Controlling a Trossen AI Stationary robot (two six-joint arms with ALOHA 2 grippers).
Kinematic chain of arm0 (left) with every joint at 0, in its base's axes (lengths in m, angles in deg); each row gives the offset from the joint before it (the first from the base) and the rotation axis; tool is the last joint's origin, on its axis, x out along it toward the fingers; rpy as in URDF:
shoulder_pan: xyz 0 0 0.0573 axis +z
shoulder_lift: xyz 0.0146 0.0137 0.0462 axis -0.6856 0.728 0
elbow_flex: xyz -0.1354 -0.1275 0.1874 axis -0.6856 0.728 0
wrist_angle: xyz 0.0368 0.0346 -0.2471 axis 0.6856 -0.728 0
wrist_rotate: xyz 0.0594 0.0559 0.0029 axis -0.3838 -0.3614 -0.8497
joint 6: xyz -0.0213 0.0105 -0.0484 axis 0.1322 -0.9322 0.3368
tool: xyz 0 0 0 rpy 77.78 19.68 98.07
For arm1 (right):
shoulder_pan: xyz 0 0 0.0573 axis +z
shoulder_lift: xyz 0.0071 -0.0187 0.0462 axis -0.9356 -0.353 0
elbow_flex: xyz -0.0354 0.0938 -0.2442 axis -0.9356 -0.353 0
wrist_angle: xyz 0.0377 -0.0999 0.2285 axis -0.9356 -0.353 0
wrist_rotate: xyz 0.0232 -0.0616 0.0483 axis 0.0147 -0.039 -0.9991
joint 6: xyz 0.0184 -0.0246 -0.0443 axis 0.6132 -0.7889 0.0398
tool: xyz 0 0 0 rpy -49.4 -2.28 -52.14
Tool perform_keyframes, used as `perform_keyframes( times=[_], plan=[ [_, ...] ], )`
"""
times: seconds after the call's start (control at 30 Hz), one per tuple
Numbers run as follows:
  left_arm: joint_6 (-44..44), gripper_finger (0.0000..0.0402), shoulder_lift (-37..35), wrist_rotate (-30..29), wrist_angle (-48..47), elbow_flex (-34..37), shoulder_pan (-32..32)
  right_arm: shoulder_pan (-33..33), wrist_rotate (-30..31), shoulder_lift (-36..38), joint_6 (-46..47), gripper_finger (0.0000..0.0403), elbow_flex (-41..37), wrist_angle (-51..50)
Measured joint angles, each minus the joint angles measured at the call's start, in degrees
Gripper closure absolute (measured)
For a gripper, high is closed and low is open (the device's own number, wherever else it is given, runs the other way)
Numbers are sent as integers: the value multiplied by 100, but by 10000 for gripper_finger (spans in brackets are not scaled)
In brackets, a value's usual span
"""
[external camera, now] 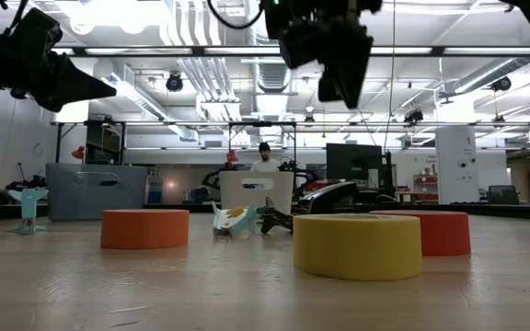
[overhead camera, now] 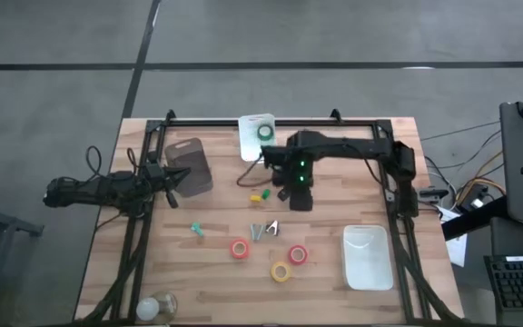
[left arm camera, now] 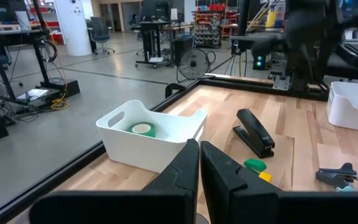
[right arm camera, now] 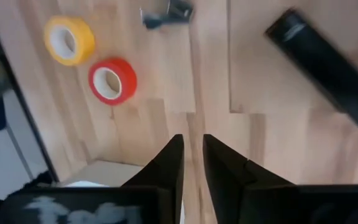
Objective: Pick and place Stapler, Stapler remover, tape
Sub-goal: Put the red tape into the top white bin
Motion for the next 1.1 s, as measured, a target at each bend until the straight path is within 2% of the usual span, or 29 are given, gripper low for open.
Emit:
perform_keyframes(
  times=[0.1, 0.23, 0.4, 0.6, 0.73, 0.8, 0.9, 1.1],
  plan=[
    [0, 381, 0, 0, 0, 1, -1, 220, -4, 179, 201, 352, -528, 411],
    [0, 383, -2, 0, 0, 0, -1, 639, -25, 420, 1056, 355, -1224, 1372],
    [0, 380, -2, -2, -11, 1, -1, 1169, -47, 553, 2635, 338, -1947, 2942],
    [0, 383, -2, 0, -42, 1, -1, 1661, 192, 473, 3721, 267, -2323, 3184],
    [0, 381, 0, 0, -42, 1, -1, 1957, 858, 491, 4121, 214, -2423, 3195],
    [0, 380, -2, -1, -40, 0, -1, 2085, 955, 485, 4135, 195, -2469, 3212],
    [0, 382, 0, 0, -38, 1, -1, 2228, 1039, 496, 4459, 180, -2625, 3254],
    [0, 382, -2, 0, -35, 1, 0, 2330, 1056, 490, 4776, 177, -2929, 3714]
  ],
)
